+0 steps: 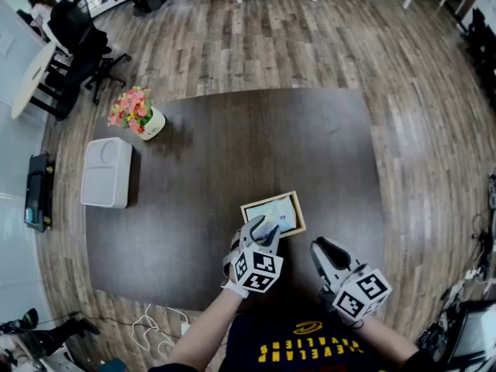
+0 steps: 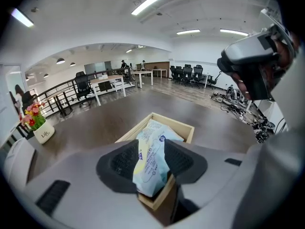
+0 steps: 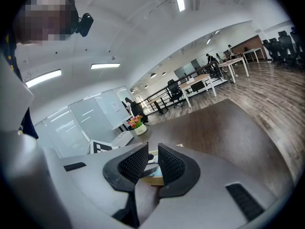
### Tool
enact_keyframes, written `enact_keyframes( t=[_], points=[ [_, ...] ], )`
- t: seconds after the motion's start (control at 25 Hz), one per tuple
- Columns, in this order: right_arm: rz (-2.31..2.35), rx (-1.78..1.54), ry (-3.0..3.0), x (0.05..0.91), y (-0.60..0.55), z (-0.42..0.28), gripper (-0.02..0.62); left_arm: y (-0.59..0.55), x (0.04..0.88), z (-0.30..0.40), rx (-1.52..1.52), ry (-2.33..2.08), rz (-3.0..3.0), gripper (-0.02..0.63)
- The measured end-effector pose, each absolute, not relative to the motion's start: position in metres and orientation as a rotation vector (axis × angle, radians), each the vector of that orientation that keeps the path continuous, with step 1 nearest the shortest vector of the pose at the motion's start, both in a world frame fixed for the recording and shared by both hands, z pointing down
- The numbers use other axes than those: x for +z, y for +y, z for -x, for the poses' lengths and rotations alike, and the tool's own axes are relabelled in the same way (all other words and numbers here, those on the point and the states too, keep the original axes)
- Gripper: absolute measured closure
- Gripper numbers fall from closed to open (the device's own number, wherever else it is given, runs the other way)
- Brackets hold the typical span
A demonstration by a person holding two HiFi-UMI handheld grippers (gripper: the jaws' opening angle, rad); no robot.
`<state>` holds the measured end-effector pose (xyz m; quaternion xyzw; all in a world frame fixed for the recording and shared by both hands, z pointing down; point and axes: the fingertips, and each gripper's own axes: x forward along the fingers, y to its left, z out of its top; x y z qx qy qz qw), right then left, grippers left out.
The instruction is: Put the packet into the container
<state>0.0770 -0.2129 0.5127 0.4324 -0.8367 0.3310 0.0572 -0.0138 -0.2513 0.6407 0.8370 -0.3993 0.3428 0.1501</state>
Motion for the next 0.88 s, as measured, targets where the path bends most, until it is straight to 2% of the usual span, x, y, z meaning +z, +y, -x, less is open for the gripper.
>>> enact_keyframes(
  t=[0.32,0.68,0.8,0.88],
  points=[
    [-1.302,0.982,-2.554,0.504,-0.210,-0.076,0.525,-0.222,0.557,0.018,0.544,-1.196,-2.377,0.453],
    [-1.259,0.913,-2.611,0.490,-0.206,-0.067,0.536,-0.191,0.494,0.008,0.203,-1.090,-2.354,0.457],
    [-1.260,0.870,-2.653,0.479,-0.205,-0.064,0.577,-0.190,0.473,0.009,0.137,-1.106,-2.383,0.603],
    [-1.250,0.851,-2.684,0.471,-0.202,-0.062,0.584,-0.187,0.463,0.008,0.115,-1.109,-2.390,0.606]
  ],
)
